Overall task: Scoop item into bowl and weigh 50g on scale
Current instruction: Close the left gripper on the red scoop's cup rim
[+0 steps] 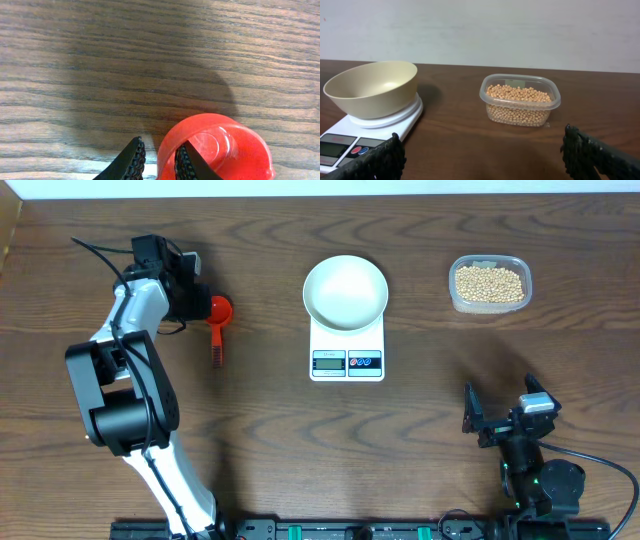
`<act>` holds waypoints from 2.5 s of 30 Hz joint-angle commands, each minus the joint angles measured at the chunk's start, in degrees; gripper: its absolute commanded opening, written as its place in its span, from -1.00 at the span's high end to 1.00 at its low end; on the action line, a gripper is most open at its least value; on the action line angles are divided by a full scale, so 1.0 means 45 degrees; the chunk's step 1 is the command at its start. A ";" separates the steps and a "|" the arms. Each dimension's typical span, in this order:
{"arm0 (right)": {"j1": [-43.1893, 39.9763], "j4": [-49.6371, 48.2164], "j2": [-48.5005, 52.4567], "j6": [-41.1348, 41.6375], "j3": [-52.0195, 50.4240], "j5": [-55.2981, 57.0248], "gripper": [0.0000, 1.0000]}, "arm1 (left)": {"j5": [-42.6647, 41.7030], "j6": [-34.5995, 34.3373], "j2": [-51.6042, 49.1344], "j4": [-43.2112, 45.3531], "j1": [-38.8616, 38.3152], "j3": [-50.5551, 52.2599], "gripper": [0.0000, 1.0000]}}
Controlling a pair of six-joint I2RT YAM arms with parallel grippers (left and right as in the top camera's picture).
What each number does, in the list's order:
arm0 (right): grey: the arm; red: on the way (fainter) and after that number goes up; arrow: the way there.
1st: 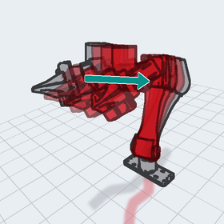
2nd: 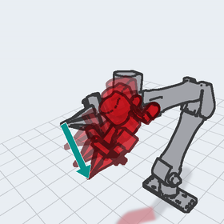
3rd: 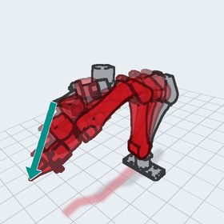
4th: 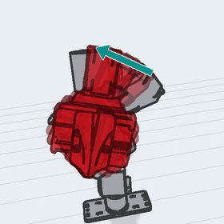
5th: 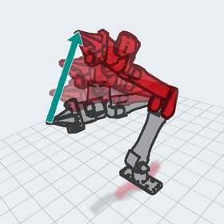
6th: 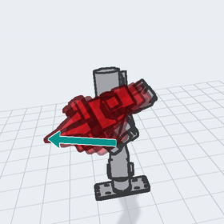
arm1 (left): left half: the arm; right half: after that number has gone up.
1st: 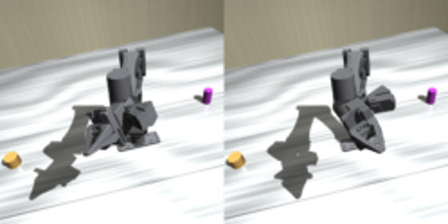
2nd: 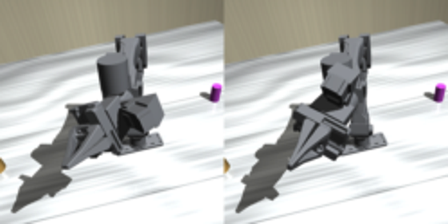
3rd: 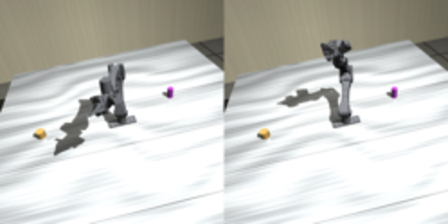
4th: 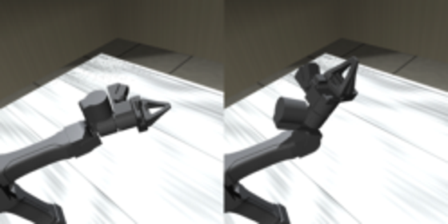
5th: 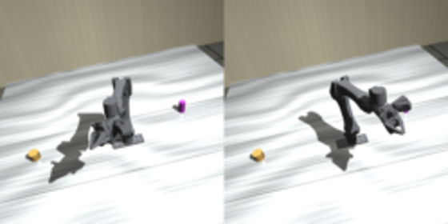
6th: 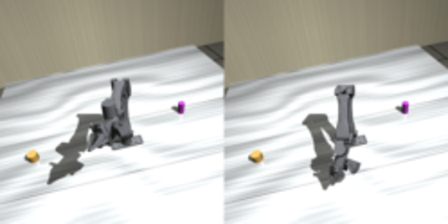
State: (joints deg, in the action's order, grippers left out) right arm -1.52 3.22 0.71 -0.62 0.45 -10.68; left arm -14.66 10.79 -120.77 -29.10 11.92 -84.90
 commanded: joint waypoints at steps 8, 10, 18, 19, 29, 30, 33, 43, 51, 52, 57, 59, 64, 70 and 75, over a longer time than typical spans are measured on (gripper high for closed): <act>0.0078 0.0044 -0.0073 0.0131 -0.0029 0.0005 -0.98 | 0.0083 -0.0418 -0.0374 -0.0034 0.0024 -0.0097 0.52; 0.0078 0.0044 -0.0073 0.0126 -0.0029 0.0005 -0.99 | 0.0083 -0.0418 -0.0379 -0.0024 0.0024 -0.0087 0.52; 0.0078 0.0044 -0.0073 0.0126 -0.0029 0.0005 -0.98 | 0.0083 -0.0418 -0.0379 0.0015 0.0024 -0.0087 0.72; 0.0078 0.0044 -0.0073 0.0126 -0.0029 0.0005 -0.99 | 0.0083 -0.0418 -0.0384 0.0034 0.0024 -0.0087 0.72; 0.0078 0.0044 -0.0073 0.0131 -0.0029 0.0005 -0.99 | 0.0083 -0.0471 -0.0384 0.0058 0.0024 -0.0073 0.73; 0.0078 0.0044 -0.0073 0.0126 -0.0029 0.0005 -0.99 | 0.0083 -0.0471 -0.0384 0.0058 0.0024 -0.0068 0.73; 0.0078 0.0044 -0.0073 0.0126 -0.0029 0.0005 -0.98 | 0.0083 -0.0466 -0.0379 0.0068 0.0024 -0.0039 0.72; 0.0078 0.0044 -0.0073 0.0131 -0.0029 0.0005 -0.99 | 0.0083 -0.0471 -0.0379 -0.0029 0.0024 -0.0015 0.72; 0.0078 0.0044 -0.0073 0.0126 -0.0029 0.0005 -0.99 | 0.0083 -0.0466 -0.0384 -0.0015 0.0024 -0.0015 0.79; 0.0078 0.0044 -0.0073 0.0126 -0.0029 0.0005 -0.98 | 0.0083 -0.0466 -0.0384 0.0010 0.0024 -0.0015 0.82; 0.0078 0.0044 -0.0073 0.0126 -0.0029 0.0005 -0.98 | 0.0083 -0.0466 -0.0384 0.0063 0.0024 -0.0015 0.85; 0.0078 0.0044 -0.0073 0.0126 -0.0029 0.0005 -0.99 | 0.0083 -0.0466 -0.0384 0.0068 0.0024 -0.0015 0.85; 0.0078 0.0044 -0.0073 0.0126 -0.0029 0.0005 -0.98 | 0.0083 -0.0937 -0.0369 0.0068 0.0024 -0.0019 0.86; 0.0078 0.0044 -0.0073 0.0126 -0.0029 0.0005 -0.98 | 0.0083 -0.1865 0.0092 -0.0005 0.0029 -0.0019 0.86; 0.0078 0.0044 -0.0073 0.0126 -0.0029 0.0005 -0.99 | 0.0087 -0.2764 0.1200 -0.0325 0.0029 -0.0019 0.86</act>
State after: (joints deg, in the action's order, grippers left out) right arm -1.52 3.22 0.71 -0.62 0.45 -10.68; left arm -14.63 2.28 -120.31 -30.06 11.90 -84.88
